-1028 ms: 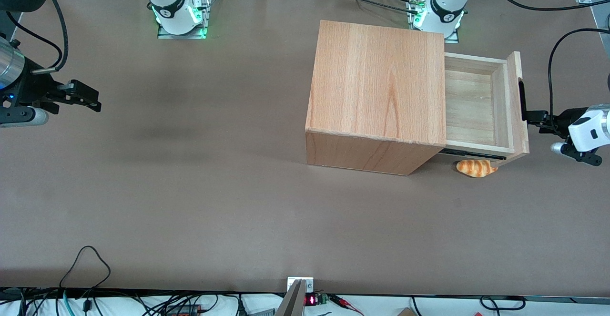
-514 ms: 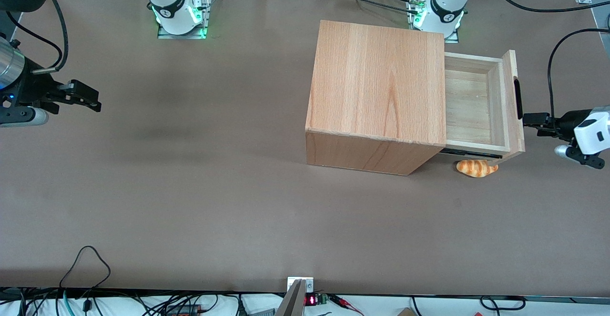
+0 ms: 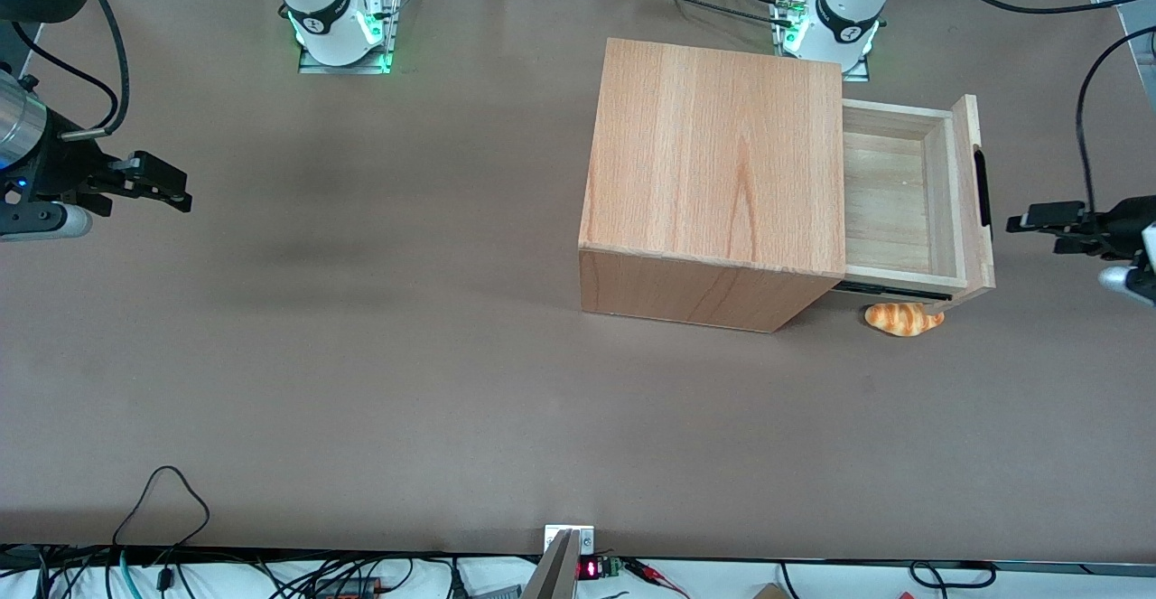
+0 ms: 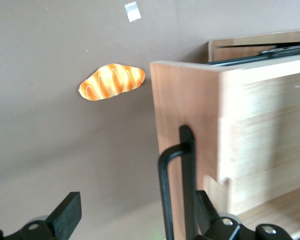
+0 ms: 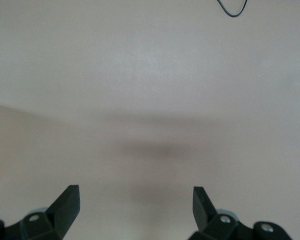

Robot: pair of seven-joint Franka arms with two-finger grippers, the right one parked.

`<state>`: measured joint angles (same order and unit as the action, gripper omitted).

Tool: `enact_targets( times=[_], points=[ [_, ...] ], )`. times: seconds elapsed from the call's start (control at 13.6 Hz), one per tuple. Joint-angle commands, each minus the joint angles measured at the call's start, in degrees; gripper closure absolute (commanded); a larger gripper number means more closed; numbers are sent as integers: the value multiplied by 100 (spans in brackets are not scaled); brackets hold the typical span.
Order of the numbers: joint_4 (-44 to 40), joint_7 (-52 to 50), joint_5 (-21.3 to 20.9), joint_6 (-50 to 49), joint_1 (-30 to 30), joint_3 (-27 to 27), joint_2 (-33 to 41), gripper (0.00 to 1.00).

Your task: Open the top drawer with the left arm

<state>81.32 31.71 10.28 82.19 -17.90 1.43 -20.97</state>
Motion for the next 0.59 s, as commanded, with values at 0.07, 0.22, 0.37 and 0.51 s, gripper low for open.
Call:
enact_targets(
  times=[0.07, 0.22, 0.37, 0.51],
  points=[
    [-600, -454, -26, -458, 216, 68, 189, 0],
    [-600, -796, -175, -589, 654, -28, 470, 0],
    [-574, -1200, -246, -660, 1076, -90, 716, 0],
    [-521, -1937, -272, -660, 1507, -169, 954, 0]
  ],
)
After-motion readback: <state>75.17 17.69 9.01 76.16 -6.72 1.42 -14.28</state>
